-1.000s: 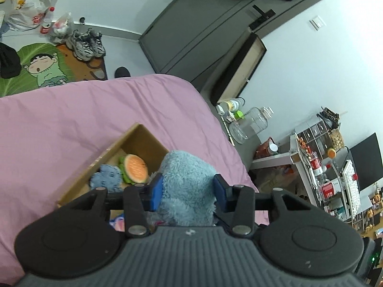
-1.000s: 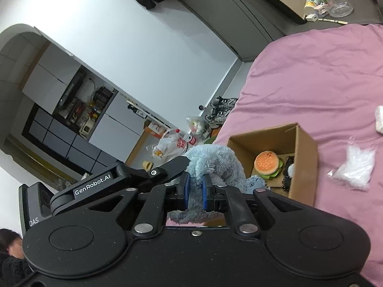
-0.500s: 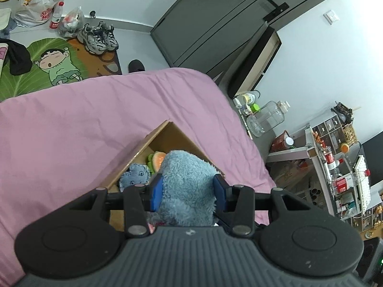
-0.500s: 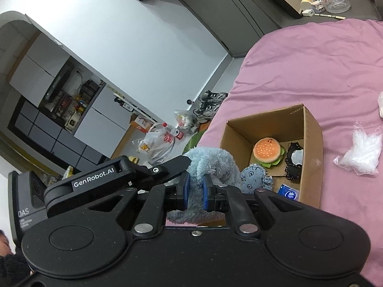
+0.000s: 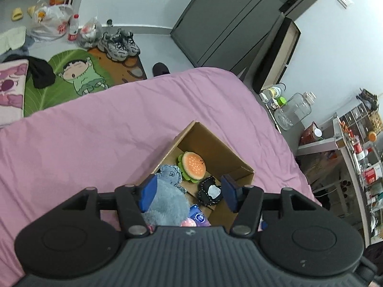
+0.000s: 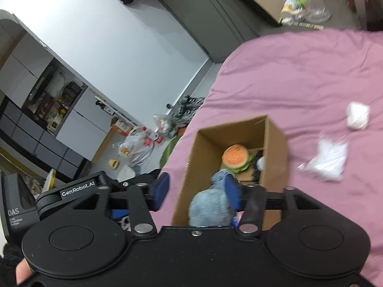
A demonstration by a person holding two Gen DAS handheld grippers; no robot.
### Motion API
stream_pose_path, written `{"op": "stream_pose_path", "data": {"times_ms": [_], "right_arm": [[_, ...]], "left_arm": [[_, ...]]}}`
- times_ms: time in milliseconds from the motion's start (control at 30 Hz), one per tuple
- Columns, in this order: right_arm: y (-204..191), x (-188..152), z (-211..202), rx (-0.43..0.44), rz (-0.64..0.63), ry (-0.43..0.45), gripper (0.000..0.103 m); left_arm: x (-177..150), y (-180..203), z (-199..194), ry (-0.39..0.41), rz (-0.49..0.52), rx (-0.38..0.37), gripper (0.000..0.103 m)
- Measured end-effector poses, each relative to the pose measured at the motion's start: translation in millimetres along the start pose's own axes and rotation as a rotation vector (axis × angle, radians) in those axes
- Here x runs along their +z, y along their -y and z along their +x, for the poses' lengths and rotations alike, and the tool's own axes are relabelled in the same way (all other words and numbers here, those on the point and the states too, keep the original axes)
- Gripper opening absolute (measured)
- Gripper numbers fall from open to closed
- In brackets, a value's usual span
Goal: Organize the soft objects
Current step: 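Open the right tool to drop the grey plush into the box, then grasp the white fluff bag with the left tool while the right tool grasps the paper ball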
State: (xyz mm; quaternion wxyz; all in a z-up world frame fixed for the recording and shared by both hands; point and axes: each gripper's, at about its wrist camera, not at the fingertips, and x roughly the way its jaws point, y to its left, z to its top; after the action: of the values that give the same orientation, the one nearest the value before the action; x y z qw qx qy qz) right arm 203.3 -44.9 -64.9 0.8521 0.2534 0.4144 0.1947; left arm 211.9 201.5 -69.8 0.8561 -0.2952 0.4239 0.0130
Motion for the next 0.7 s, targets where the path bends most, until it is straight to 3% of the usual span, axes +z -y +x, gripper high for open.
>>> {"op": "stream_pose_path", "data": {"times_ms": [100, 333, 700], "right_arm": [[6, 4, -16, -0.024, -0.034, 0.009, 0.06], [31, 19, -47, -0.094, -0.042, 0.051, 0.075], [72, 43, -83, -0.13, -0.029, 0.087, 0.082]], "left_arm": [[-4, 11, -2, 0.007, 0.021, 0.008, 0.066], [-16, 50, 0, 0.013, 0.093, 0.001, 0.069], [-37, 103, 5, 0.02, 0.169, 0.005, 0.071]]}}
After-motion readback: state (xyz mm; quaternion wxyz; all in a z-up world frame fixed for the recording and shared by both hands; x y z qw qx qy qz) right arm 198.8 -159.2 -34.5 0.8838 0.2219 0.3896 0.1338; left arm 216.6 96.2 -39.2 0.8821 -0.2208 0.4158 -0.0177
